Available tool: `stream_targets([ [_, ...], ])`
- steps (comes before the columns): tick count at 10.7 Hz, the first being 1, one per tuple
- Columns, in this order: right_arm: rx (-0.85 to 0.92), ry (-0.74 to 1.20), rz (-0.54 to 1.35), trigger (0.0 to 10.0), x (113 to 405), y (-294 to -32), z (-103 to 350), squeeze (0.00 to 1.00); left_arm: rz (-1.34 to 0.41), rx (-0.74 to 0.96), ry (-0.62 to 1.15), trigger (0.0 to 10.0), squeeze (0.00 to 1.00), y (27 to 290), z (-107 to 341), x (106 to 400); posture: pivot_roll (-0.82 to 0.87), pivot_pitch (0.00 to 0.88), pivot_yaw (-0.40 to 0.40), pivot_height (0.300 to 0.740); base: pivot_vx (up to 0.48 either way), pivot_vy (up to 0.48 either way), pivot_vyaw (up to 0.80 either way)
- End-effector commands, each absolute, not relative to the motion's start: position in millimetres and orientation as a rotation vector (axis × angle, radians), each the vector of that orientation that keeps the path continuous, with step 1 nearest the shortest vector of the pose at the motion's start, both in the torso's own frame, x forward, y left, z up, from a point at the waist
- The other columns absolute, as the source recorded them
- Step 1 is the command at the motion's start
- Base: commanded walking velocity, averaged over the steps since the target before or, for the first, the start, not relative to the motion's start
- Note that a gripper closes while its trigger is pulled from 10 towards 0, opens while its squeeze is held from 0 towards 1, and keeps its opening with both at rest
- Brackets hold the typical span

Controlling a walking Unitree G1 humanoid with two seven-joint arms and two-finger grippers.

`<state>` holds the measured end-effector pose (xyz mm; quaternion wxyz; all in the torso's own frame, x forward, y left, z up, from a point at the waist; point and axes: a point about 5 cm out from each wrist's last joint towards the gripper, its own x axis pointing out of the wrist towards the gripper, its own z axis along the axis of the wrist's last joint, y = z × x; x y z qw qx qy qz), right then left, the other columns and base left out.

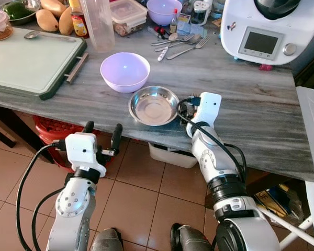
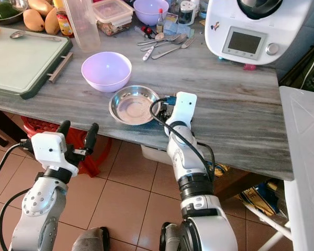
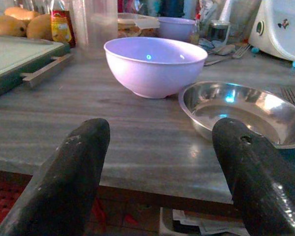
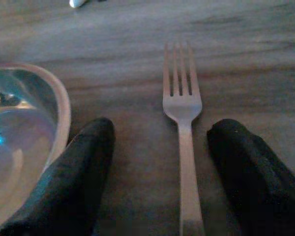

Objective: Setting the table

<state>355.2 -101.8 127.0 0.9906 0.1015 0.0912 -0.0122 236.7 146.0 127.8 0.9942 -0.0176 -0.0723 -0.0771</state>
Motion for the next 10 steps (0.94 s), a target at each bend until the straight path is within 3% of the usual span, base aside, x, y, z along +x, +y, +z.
stream_targets([
  [1,0.200,0.176,-0.088,10.0,351,-120,121,1.00,-0.152,-0.030,-0.140,10.0,0.00,147,126,236,0.04,0.180,-0.030,0.740,0.000,0.000,0.00],
  [5,0.218,-0.047,-0.078,10.0,346,-127,149,1.00,-0.154,-0.031,-0.142,10.0,0.00,147,126,237,0.04,0.173,-0.025,0.740,0.000,0.000,0.00],
  [8,0.130,-0.229,0.021,10.0,338,-118,174,1.00,-0.160,-0.036,-0.147,10.0,0.00,146,126,239,0.03,0.158,-0.016,0.740,0.000,0.000,0.00],
  [10,0.070,-0.229,-0.008,10.0,323,-137,166,1.00,-0.124,-0.047,-0.103,10.0,0.00,147,120,237,0.02,0.154,-0.016,0.740,0.000,0.000,0.00],
])
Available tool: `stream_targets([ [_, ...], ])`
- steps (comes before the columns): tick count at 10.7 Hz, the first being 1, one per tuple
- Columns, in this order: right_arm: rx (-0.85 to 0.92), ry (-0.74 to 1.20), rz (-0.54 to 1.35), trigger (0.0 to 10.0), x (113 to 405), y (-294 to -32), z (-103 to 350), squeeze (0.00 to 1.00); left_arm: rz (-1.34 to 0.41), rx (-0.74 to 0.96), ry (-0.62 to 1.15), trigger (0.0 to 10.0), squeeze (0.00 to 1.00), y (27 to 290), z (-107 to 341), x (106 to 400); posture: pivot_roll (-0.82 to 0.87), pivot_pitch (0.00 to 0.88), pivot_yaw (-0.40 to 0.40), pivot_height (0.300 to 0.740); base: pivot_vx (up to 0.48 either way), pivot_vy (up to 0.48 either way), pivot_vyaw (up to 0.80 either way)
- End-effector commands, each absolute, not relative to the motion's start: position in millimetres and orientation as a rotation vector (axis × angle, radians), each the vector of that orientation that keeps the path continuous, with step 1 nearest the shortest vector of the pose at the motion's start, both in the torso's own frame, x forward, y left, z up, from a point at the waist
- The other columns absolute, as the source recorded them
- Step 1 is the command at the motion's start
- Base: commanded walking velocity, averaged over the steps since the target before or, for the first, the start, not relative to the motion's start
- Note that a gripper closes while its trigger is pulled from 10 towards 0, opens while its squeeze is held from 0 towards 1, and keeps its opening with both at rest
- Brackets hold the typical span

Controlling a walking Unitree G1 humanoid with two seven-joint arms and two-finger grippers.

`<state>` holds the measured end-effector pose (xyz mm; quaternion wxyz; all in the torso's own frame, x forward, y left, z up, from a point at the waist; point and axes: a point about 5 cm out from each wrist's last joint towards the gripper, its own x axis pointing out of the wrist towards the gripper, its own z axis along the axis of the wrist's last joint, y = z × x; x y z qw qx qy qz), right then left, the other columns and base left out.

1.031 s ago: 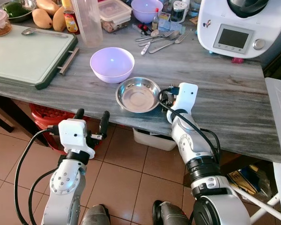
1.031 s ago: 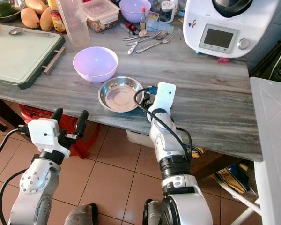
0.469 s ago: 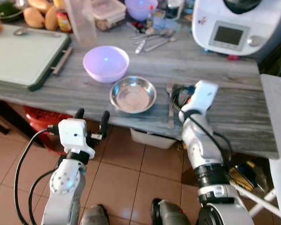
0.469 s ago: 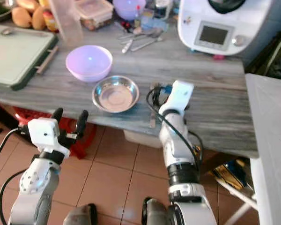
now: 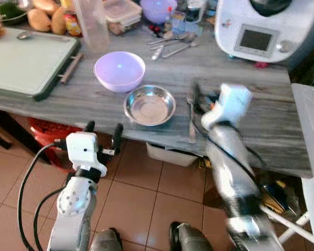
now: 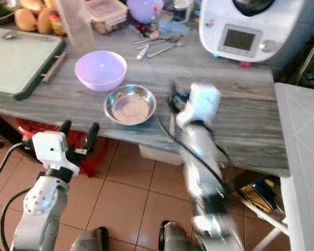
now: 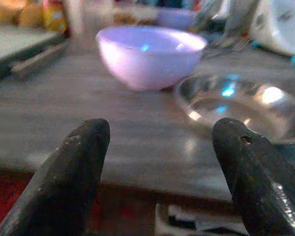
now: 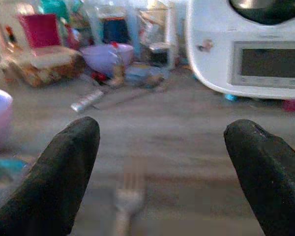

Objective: Setting the table

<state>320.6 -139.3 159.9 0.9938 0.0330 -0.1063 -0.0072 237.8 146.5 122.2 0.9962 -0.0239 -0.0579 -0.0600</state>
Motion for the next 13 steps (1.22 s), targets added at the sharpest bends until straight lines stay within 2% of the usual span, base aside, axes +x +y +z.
stream_targets([
  [1,0.051,-0.229,-0.014,10.0,318,-143,164,1.00,-0.090,-0.043,-0.079,10.0,0.00,149,116,236,0.02,0.154,-0.015,0.740,0.000,0.000,0.00],
  [2,-0.043,-0.227,-0.016,10.0,300,-158,156,0.46,-0.008,-0.007,-0.050,10.0,0.00,156,113,239,0.01,0.151,-0.016,0.740,0.000,0.000,0.00],
  [3,-0.086,-0.220,-0.027,10.0,291,-166,153,0.00,0.007,0.003,-0.045,10.0,0.00,159,112,241,0.01,0.135,-0.016,0.740,0.000,0.000,0.00],
  [6,-0.134,-0.168,-0.051,10.0,267,-180,135,0.00,0.067,0.026,-0.095,10.0,0.00,173,121,255,0.01,0.071,-0.018,0.740,0.000,0.000,0.00],
  [8,-0.133,-0.152,-0.046,10.0,266,-171,131,0.00,0.040,0.024,-0.112,10.0,0.00,167,125,264,0.00,0.056,-0.002,0.740,0.000,0.000,0.00],
  [11,-0.119,-0.169,-0.069,10.0,272,-176,136,0.00,0.017,0.023,-0.116,10.0,0.00,163,124,267,-0.01,0.047,0.008,0.740,0.000,0.000,0.00],
  [13,-0.129,-0.167,-0.097,10.0,272,-182,135,0.00,0.017,0.015,-0.128,10.0,0.00,162,127,268,0.00,0.050,0.007,0.740,-0.253,0.000,0.00],
])
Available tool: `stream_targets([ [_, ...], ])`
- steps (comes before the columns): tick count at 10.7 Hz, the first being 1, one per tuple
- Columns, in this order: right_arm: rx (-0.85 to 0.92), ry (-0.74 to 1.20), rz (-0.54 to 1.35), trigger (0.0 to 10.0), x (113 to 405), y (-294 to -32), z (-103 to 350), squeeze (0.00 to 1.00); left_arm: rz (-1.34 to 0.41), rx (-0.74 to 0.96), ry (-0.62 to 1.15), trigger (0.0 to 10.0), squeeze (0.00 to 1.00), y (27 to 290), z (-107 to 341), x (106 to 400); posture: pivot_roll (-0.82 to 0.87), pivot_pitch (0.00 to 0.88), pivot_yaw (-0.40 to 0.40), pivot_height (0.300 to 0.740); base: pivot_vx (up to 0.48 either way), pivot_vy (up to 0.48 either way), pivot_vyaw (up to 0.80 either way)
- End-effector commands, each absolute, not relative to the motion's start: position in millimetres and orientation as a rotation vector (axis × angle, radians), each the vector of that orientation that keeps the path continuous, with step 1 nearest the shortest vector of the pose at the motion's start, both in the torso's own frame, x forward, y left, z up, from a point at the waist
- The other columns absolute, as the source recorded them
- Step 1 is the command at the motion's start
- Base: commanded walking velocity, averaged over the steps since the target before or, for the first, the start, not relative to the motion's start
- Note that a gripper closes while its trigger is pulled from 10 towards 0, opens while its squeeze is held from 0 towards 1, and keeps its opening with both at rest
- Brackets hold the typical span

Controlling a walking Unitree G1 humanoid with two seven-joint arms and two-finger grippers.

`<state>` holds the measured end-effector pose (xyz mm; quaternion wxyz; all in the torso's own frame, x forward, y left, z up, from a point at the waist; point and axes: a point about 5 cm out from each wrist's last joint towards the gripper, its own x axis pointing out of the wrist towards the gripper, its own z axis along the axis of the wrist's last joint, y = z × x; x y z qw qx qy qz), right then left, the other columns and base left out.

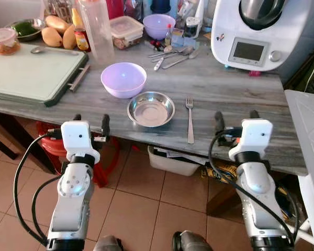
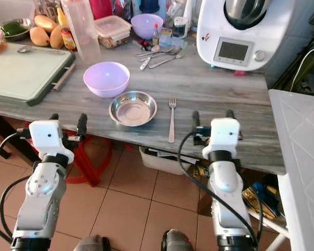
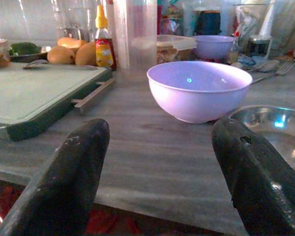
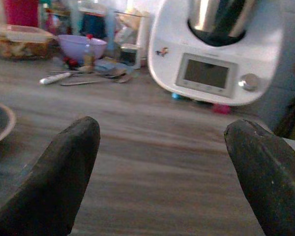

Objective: Setting the table

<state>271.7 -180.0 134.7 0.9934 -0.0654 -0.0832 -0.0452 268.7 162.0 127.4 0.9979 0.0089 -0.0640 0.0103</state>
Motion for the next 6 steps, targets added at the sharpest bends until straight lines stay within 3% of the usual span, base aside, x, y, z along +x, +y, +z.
stream_targets([
  [1,-0.130,-0.163,-0.107,10.0,271.3,-184.2,134.1,0.00,0.016,0.015,-0.128,10.0,0.00,161.9,126.6,267.6,0.00,0.055,0.008,0.740,-0.255,0.000,0.00],
  [6,-0.159,-0.128,-0.137,10.0,272.0,-189.2,128.7,0.00,0.011,0.020,-0.116,10.0,0.00,163.0,123.9,263.1,0.00,0.066,0.009,0.740,-0.269,0.000,0.00],
])
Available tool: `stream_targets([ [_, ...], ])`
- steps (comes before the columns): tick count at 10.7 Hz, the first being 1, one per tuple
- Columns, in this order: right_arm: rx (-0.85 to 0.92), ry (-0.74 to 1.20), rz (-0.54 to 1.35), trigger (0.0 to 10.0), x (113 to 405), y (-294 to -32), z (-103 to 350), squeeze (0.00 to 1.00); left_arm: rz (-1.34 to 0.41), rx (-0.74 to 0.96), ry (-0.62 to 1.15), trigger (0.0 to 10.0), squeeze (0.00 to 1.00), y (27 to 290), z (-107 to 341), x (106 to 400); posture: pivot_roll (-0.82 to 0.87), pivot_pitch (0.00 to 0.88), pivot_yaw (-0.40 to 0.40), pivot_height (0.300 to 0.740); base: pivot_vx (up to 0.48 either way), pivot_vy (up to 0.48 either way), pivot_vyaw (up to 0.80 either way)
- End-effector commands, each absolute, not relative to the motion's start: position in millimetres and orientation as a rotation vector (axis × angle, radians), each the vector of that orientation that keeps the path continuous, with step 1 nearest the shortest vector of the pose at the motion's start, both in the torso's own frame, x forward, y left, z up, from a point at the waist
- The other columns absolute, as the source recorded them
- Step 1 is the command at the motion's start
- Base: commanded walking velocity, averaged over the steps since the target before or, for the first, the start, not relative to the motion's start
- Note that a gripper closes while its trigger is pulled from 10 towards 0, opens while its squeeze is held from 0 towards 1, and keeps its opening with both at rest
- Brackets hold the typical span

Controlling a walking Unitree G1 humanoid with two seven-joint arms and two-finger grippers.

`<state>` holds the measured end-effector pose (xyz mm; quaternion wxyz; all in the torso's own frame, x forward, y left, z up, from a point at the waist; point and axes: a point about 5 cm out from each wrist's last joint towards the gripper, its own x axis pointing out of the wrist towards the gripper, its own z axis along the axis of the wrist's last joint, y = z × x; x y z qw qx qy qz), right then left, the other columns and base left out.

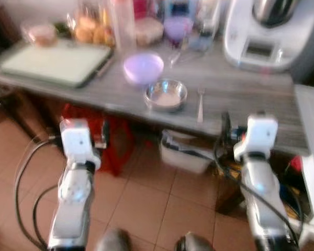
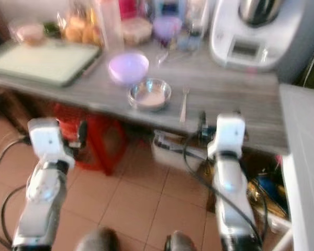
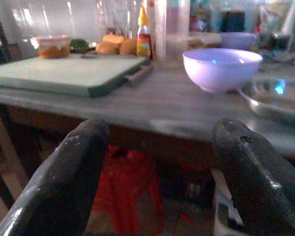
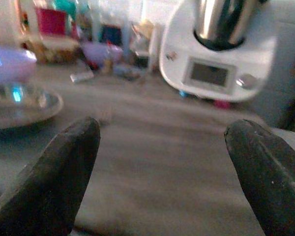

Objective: Setting the table

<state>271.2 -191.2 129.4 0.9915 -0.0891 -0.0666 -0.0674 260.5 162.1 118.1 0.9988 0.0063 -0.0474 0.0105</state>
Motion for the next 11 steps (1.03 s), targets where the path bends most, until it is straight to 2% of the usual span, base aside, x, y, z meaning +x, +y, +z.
stream_targets([
  [1,-0.188,-0.126,-0.145,10.0,271,-191,129,0.00,0.012,0.016,-0.108,10.0,0.00,163,123,262,0.00,0.066,0.008,0.740,-0.277,0.000,0.00],
  [3,-0.207,-0.101,-0.171,10.0,267,-197,123,0.00,-0.003,0.016,-0.063,10.0,0.00,160,111,253,-0.01,0.063,0.012,0.740,-0.268,0.000,0.00],
  [5,-0.164,-0.091,-0.130,10.0,268,-190,123,0.00,-0.023,0.002,-0.057,10.0,0.00,154,110,255,-0.01,0.077,0.005,0.740,-0.251,0.000,0.00],
  [6,-0.198,-0.113,-0.125,10.0,268,-187,126,0.00,-0.019,-0.002,-0.059,10.0,0.00,154,111,256,-0.01,0.080,0.004,0.740,-0.240,0.000,0.00],
  [8,-0.193,-0.109,-0.113,10.0,274,-186,126,0.00,-0.028,-0.008,-0.061,10.0,0.00,151,111,258,0.00,0.077,-0.001,0.740,0.000,0.000,0.00],
  [11,-0.194,-0.107,-0.128,10.0,280,-188,128,0.00,-0.070,-0.059,-0.049,10.0,0.00,146,105,258,-0.01,0.071,-0.016,0.740,0.000,0.000,-0.80],
])
